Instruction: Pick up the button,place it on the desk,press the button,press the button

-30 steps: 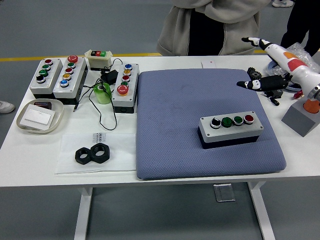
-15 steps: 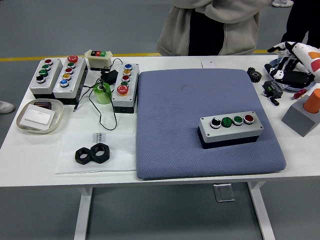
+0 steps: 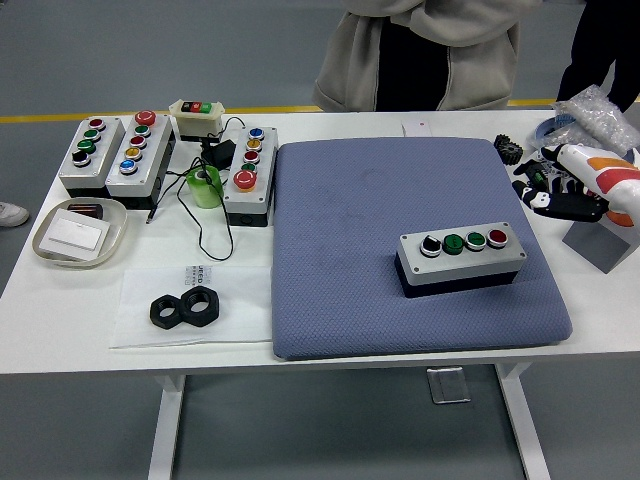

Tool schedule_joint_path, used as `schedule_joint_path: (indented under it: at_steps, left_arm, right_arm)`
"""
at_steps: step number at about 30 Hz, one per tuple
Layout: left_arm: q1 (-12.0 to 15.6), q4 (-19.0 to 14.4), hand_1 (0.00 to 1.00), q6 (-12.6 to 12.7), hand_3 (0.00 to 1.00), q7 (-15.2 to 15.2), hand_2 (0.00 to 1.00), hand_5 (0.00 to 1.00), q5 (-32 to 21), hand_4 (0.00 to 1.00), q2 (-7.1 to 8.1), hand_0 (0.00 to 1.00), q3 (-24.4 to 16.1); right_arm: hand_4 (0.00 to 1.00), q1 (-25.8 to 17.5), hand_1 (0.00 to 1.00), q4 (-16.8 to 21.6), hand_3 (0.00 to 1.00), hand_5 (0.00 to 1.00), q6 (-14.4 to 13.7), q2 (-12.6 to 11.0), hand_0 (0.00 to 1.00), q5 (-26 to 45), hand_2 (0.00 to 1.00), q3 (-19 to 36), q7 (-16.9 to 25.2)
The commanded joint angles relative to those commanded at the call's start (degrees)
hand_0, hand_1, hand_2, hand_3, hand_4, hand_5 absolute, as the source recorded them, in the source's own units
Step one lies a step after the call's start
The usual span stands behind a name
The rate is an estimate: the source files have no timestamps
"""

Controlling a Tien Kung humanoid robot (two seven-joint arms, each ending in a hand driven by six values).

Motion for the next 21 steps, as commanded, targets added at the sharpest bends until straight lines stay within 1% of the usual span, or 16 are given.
schedule_joint_path:
  at_steps: [4, 5, 21]
  left_arm:
    - [0.1, 0.0, 0.837, 0.0, 0.828, 0.0, 0.9, 0.998, 0.1, 0.646, -0.04, 0.731, -0.1]
    - [0.1, 0.0, 0.837, 0.0, 0.828, 0.1, 0.9, 0.998, 0.3, 0.647, -0.06, 0.731, -0.2]
    - [0.6, 0.0, 0.836, 0.2, 0.829, 0.4, 0.9, 0.998, 1.4, 0.647, -0.1, 0.733, -1.0]
  right_arm:
    - [0.606, -0.6, 0.112, -0.2, 0.682, 0.785, 0.8, 0.2, 0.17, -0.4, 0.202, -1.4, -0.1]
    - [0.594, -0.7, 0.11, -0.3, 0.684, 0.819, 0.9, 0.3, 0.169, -0.5, 0.201, -1.7, -0.2]
    - [0.595, -1.8, 0.109, -2.0, 0.686, 0.824, 1.9, 1.7, 0.17, -0.4, 0.201, -4.1, -0.4]
